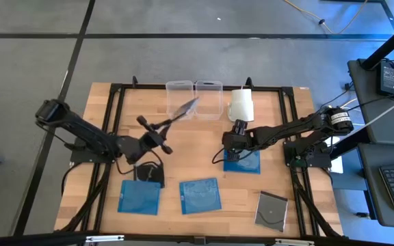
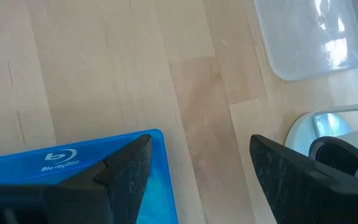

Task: Pick & place jewel cases by type
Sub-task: Put the top black CD case into the left transparent bin

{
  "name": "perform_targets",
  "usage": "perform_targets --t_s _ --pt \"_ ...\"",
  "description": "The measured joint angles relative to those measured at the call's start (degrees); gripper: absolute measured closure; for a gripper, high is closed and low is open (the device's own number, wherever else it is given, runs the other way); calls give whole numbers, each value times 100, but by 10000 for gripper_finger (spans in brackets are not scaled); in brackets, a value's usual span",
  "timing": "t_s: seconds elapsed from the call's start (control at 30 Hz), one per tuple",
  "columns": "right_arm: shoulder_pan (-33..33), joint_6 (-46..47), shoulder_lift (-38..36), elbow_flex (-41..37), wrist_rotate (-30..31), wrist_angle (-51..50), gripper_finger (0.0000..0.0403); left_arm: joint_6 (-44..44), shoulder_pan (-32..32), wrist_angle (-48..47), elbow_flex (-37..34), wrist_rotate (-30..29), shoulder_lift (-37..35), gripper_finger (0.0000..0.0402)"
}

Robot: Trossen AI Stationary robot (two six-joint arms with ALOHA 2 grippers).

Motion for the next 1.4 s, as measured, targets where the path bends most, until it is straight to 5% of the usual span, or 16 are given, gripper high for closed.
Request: perform_targets --t_s 0.5,0.93,1.4 --pt "0 154 8 -42 -12 154 130 2774 1724 -2399 0 832 -30 355" --pt "0 153 11 -46 -13 267 130 5944 2667 -2463 2 1653 336 355" --pt "0 153 11 -49 -9 358 130 5595 3173 -1649 7 1234 921 355"
